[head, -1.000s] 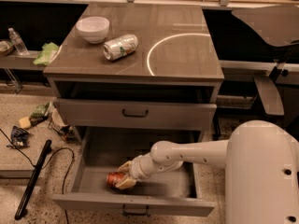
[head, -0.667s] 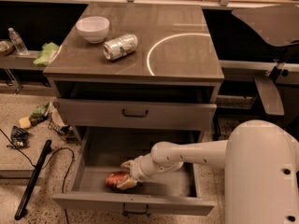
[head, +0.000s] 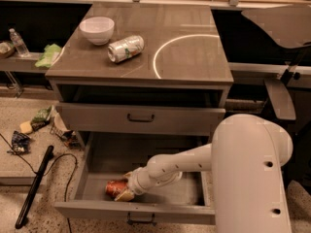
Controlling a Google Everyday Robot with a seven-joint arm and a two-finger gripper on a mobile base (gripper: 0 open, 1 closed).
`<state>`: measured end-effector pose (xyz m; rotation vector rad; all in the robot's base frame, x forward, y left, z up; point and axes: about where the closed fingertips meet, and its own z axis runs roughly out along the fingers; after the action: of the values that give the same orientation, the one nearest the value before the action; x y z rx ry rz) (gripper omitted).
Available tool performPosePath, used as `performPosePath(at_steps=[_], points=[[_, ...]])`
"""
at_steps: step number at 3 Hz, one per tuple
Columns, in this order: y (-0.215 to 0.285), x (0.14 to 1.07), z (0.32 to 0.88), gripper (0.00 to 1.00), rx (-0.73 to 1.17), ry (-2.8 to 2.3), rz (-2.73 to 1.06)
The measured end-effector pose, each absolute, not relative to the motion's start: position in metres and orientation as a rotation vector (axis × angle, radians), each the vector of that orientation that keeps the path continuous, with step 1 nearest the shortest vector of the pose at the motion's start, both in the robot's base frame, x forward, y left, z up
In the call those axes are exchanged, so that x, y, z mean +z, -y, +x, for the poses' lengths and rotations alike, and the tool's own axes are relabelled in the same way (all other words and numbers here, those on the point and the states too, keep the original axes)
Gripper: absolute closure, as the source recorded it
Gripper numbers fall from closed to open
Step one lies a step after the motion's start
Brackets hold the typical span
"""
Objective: Pick coke can from middle drawer and place on counter
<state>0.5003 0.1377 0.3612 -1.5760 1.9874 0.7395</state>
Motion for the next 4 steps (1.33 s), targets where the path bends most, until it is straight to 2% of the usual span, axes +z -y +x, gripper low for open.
performPosePath(at_steps=[1,2,3,4], points=[[-0.138,0.364,0.5,0.27,0.74,-1.988,-1.576],[-0.139,0.368,0.505,0.57,0.705,-1.98,-1.548],[-0.116,0.41,0.52,0.88,0.624,-1.896,-1.504],[-0.068,0.474,0.529,1.0,0.517,-1.813,-1.439]])
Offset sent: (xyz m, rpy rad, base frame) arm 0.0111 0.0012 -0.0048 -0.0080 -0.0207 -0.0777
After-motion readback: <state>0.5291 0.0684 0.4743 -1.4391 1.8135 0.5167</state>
